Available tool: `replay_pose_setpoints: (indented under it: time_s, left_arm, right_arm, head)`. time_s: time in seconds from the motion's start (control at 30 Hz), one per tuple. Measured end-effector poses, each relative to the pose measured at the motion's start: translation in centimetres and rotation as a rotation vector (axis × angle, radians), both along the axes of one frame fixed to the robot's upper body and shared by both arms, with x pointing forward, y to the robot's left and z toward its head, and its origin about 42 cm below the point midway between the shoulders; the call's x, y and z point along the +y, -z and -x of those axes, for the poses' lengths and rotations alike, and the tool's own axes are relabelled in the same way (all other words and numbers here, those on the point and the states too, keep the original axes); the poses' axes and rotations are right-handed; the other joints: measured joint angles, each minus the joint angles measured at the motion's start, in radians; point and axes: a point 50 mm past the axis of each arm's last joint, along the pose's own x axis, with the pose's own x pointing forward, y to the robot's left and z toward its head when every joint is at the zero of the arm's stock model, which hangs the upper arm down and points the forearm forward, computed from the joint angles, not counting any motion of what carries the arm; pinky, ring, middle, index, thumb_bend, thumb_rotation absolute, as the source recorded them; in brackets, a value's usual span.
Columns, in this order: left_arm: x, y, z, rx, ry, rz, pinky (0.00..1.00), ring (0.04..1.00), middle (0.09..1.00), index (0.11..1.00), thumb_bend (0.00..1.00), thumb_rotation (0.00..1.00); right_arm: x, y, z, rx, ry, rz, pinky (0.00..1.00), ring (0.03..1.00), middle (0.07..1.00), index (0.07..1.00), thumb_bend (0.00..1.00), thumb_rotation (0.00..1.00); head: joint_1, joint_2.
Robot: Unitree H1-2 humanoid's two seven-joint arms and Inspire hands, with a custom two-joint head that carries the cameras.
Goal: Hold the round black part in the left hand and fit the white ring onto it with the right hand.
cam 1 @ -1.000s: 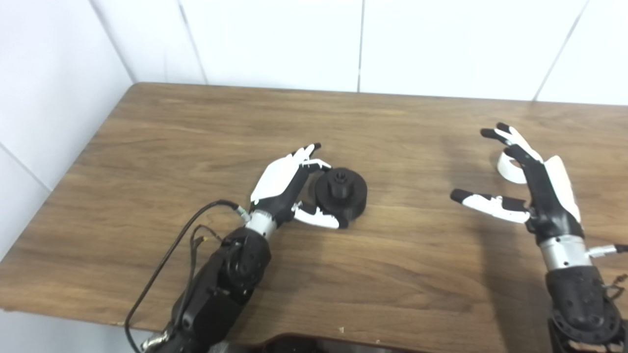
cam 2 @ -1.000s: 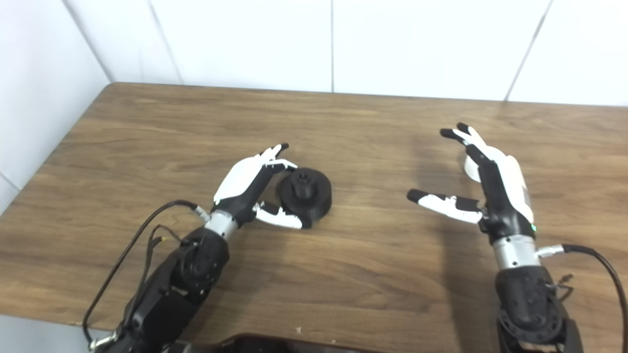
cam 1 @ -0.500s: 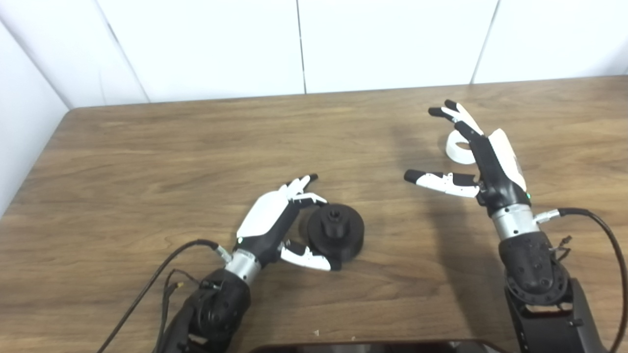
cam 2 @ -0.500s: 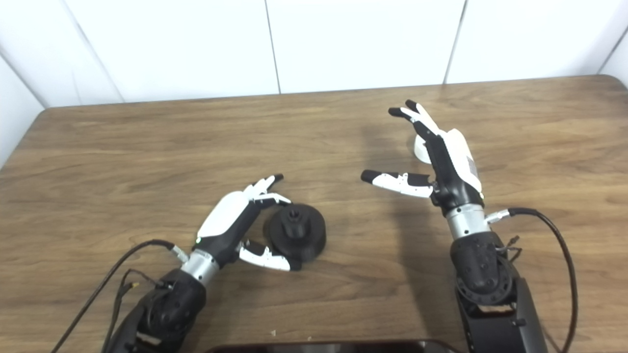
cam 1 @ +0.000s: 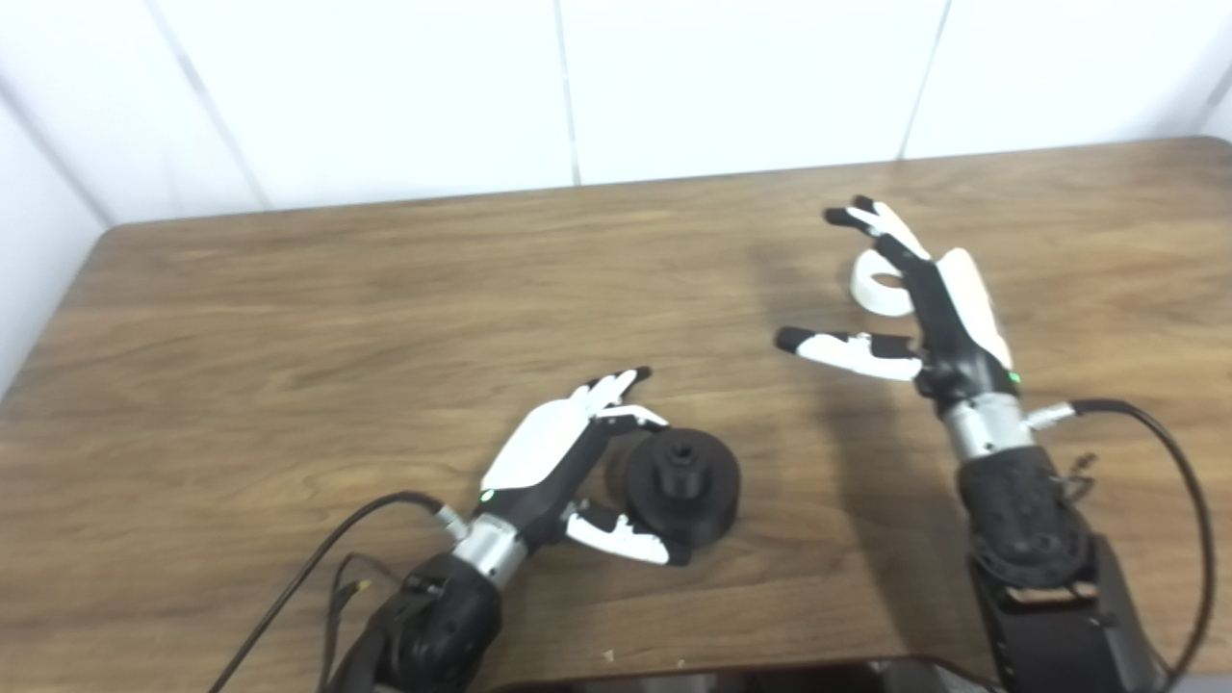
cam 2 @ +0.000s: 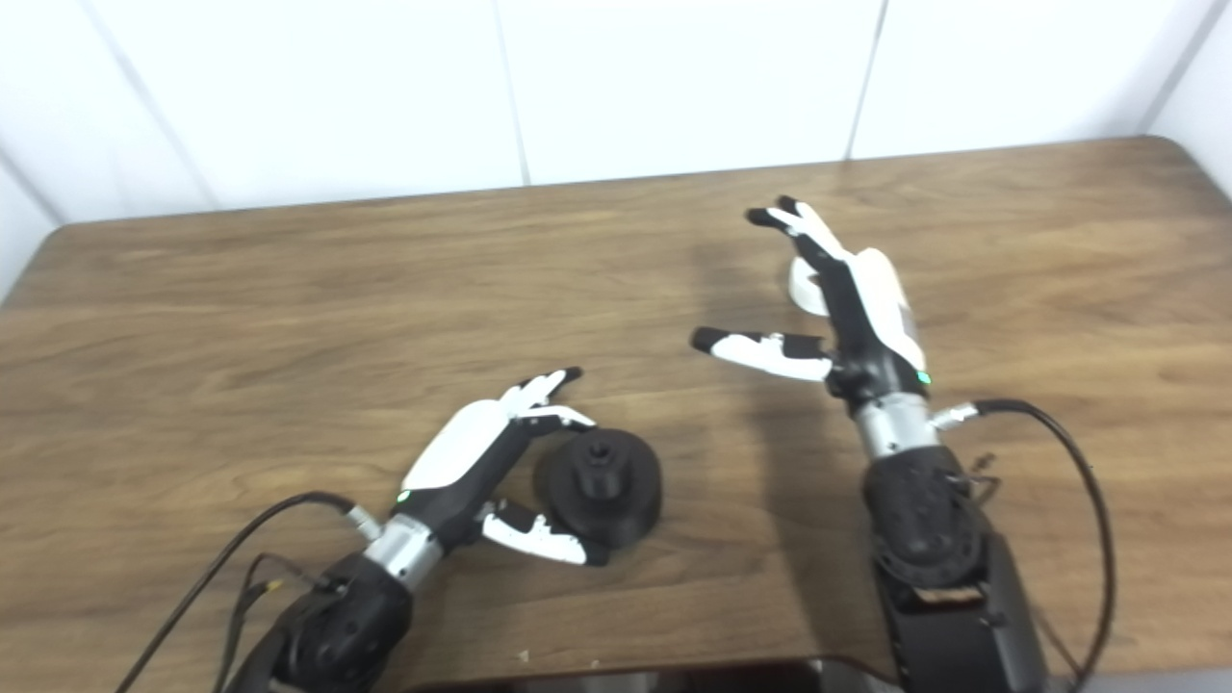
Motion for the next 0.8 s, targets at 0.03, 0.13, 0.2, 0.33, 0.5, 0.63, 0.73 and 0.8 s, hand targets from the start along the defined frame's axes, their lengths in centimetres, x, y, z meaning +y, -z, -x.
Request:
replay_pose_setpoints:
  time_s: [0.03,0.13,0.2,0.33,0.5,0.63,0.73,0.8]
  left_arm:
    - [0.3,0.0,0.0,-0.001,0.002,-0.001,1.0,1.0,1.0,0.619,1.0,0.37]
    - [1.3,-0.1,-0.2,-0.001,0.003,0.0,1.0,1.0,1.0,0.621,1.0,0.37]
    - [2.1,0.0,-0.3,-0.004,-0.005,-0.007,1.0,1.0,1.0,0.621,1.0,0.37]
    - [2.4,0.0,-0.4,-0.009,-0.002,-0.009,1.0,1.0,1.0,0.621,1.0,0.36]
    - [2.2,0.2,-0.5,-0.007,0.005,0.002,1.0,1.0,1.0,0.62,1.0,0.37]
    - [2.2,0.2,-0.6,-0.007,0.003,0.003,1.0,1.0,1.0,0.62,1.0,0.37]
    - [2.2,0.2,-0.6,-0.007,0.002,0.004,1.0,1.0,1.0,0.622,1.0,0.37]
    - [2.2,0.2,-0.7,-0.007,0.002,0.004,1.0,1.0,1.0,0.624,1.0,0.37]
  right_arm:
    - [0.2,0.0,0.0,0.0,0.002,-0.003,0.86,0.929,0.944,0.838,0.89,0.45]
    - [0.9,0.1,0.0,-0.006,0.015,-0.008,0.83,0.922,0.948,0.837,0.88,0.43]
    - [1.1,0.1,0.1,-0.008,0.017,-0.006,0.84,0.933,0.956,0.84,0.87,0.42]
    - [0.9,0.0,0.0,-0.011,0.028,0.001,0.86,0.94,0.956,0.839,0.87,0.43]
    - [-0.8,-0.1,0.0,-0.009,0.08,0.006,0.87,0.95,0.966,0.849,0.85,0.42]
    - [-2.5,-0.5,-0.2,-0.016,0.121,0.042,0.86,0.937,0.953,0.835,0.87,0.43]
    - [-3.6,-1.2,-0.8,-0.023,0.165,0.118,0.77,0.916,0.956,0.837,0.88,0.45]
    - [-4.4,-1.7,-1.6,-0.017,0.198,0.186,0.74,0.909,0.958,0.838,0.89,0.44]
  head:
    - [0.0,-0.002]
    - [-0.062,-0.009]
    - [-0.063,-0.012]
    - [-0.056,-0.009]
    - [-0.053,-0.011]
    - [-0.051,-0.014]
    - [-0.053,-0.015]
    - [-0.053,-0.018]
